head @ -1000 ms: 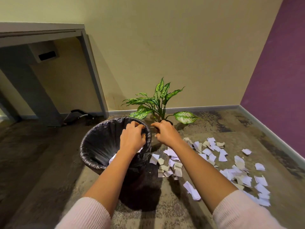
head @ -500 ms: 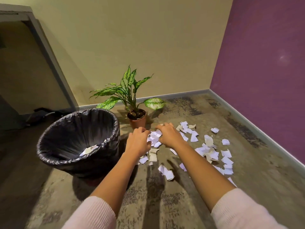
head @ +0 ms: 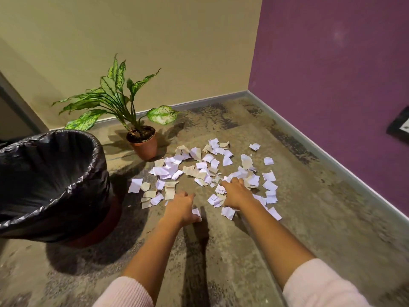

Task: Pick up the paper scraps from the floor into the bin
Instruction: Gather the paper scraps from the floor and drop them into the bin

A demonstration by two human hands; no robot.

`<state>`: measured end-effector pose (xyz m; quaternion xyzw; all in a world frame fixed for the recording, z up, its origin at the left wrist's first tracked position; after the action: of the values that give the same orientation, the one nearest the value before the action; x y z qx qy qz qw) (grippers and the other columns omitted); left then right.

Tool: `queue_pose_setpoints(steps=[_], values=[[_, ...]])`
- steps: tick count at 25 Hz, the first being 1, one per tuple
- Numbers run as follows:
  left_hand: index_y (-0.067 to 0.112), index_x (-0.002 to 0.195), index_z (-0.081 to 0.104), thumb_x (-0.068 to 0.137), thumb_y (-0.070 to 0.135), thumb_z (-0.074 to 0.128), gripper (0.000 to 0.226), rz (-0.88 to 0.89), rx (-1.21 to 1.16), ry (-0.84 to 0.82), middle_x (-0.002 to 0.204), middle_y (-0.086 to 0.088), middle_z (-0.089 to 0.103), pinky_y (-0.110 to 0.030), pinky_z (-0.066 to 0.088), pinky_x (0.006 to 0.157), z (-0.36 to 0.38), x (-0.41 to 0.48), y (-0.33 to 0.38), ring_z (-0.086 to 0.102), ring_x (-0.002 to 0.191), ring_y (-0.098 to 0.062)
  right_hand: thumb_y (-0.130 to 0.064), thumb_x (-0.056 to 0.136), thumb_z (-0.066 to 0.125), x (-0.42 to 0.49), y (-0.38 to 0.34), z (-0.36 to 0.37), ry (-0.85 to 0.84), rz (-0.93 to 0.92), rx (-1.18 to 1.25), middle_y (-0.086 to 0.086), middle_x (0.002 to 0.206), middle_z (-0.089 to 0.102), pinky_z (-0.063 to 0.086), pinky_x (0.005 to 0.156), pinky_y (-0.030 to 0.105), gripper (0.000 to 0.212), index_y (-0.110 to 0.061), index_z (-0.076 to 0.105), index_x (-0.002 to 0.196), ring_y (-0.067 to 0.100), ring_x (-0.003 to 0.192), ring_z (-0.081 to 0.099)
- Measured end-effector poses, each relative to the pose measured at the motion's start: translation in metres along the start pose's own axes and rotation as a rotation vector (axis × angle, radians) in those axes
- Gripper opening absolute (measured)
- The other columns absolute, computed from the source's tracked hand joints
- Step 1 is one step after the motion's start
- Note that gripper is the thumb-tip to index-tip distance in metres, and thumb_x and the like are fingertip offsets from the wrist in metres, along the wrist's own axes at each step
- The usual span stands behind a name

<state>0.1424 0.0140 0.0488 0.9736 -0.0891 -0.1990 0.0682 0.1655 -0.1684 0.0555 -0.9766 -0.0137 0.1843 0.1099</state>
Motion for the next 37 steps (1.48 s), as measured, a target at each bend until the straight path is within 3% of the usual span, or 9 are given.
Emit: queue_pose_setpoints(steps=[4, 8, 12, 19, 23, 28, 31, 34, 37], values=[[0.021, 0.149, 0.029, 0.076, 0.045, 0.077, 0.091, 0.058, -0.005, -0.030, 0.148, -0.010, 0.036, -0.039, 0.041, 0.105, 0.007, 0.018, 0.028, 0.039, 0.134, -0.029, -0.027, 0.085, 0.069, 0.012, 0.031, 0.014, -0.022, 0.044, -0.005, 0.014, 0.151, 0.027, 0.038, 0.106, 0.043, 0.074, -0.025, 0.028, 0.148, 0.034, 0.141, 0.020], [0.025, 0.151, 0.024, 0.075, 0.042, 0.078, 0.094, 0.103, 0.018, -0.068, 0.152, -0.007, 0.031, -0.040, 0.038, 0.107, 0.005, 0.043, 0.054, 0.037, 0.136, -0.028, -0.039, 0.082, 0.072, 0.025, 0.050, 0.016, 0.036, 0.055, -0.048, 0.014, 0.154, 0.023, 0.033, 0.111, 0.043, 0.086, -0.027, 0.020, 0.150, 0.034, 0.141, 0.021], [0.024, 0.151, 0.023, 0.073, 0.045, 0.079, 0.098, 0.101, 0.051, -0.051, 0.153, -0.008, 0.029, -0.040, 0.042, 0.107, 0.003, 0.069, 0.061, 0.037, 0.136, -0.029, -0.036, 0.074, 0.077, 0.030, 0.077, 0.022, 0.081, 0.126, -0.127, 0.016, 0.160, 0.001, 0.023, 0.112, 0.052, 0.106, -0.032, 0.006, 0.152, 0.037, 0.146, 0.005], [0.022, 0.154, 0.009, 0.068, 0.041, 0.084, 0.116, 0.069, -0.005, -0.134, 0.159, -0.009, 0.014, -0.046, 0.037, 0.112, 0.054, 0.054, 0.062, 0.027, 0.142, -0.033, -0.037, 0.058, 0.090, 0.007, 0.141, 0.044, -0.045, 0.392, 0.008, 0.013, 0.158, -0.007, 0.039, 0.102, 0.058, 0.138, -0.040, -0.013, 0.149, 0.036, 0.144, 0.005], [0.023, 0.155, 0.003, 0.068, 0.034, 0.086, 0.120, 0.050, -0.039, -0.103, 0.161, -0.011, 0.008, -0.046, 0.037, 0.112, 0.055, 0.068, 0.059, 0.022, 0.145, -0.035, -0.025, 0.066, 0.087, 0.009, 0.154, 0.051, -0.125, 0.432, 0.139, 0.015, 0.157, 0.000, 0.033, 0.108, 0.054, 0.135, -0.035, -0.018, 0.149, 0.040, 0.144, 0.004], [0.022, 0.155, 0.002, 0.070, 0.031, 0.085, 0.119, 0.065, -0.054, -0.093, 0.159, -0.012, 0.009, -0.044, 0.042, 0.108, 0.060, 0.076, 0.069, 0.026, 0.142, -0.036, -0.014, 0.076, 0.078, 0.031, 0.134, 0.051, -0.096, 0.348, 0.158, 0.015, 0.157, 0.010, 0.035, 0.110, 0.049, 0.114, -0.034, -0.004, 0.152, 0.038, 0.142, 0.010], [0.021, 0.155, 0.000, 0.069, 0.031, 0.085, 0.121, 0.087, -0.028, -0.099, 0.156, -0.013, 0.011, -0.044, 0.045, 0.103, 0.068, 0.079, 0.072, 0.032, 0.138, -0.035, -0.014, 0.083, 0.068, 0.047, 0.114, 0.053, -0.043, 0.251, 0.188, 0.011, 0.157, 0.018, 0.033, 0.111, 0.048, 0.099, -0.033, 0.002, 0.153, 0.038, 0.139, 0.021], [0.023, 0.154, -0.007, 0.071, 0.031, 0.082, 0.122, 0.100, -0.021, -0.075, 0.157, -0.013, 0.007, -0.043, 0.047, 0.100, 0.071, 0.082, 0.075, 0.029, 0.139, -0.036, -0.015, 0.076, 0.074, 0.057, 0.099, 0.050, -0.018, 0.128, 0.318, 0.011, 0.151, 0.029, 0.041, 0.106, 0.048, 0.105, -0.032, 0.005, 0.152, 0.036, 0.135, 0.035], [0.025, 0.152, -0.017, 0.072, 0.038, 0.081, 0.128, 0.126, 0.024, -0.028, 0.160, -0.014, -0.006, -0.045, 0.043, 0.104, 0.065, 0.088, 0.077, 0.015, 0.145, -0.037, -0.033, 0.067, 0.081, 0.063, 0.108, 0.032, 0.083, 0.087, 0.351, 0.009, 0.145, 0.037, 0.045, 0.099, 0.049, 0.107, -0.034, 0.013, 0.149, 0.035, 0.132, 0.039]])
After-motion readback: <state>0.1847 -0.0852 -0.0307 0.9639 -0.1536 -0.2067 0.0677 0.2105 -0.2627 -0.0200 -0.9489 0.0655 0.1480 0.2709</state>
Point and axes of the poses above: each hand's wrist, its own x-axis towards the middle knuckle, its own z-axis out of the palm, y = z × x, the point moved 3 cm from there along x, towards the middle knuckle
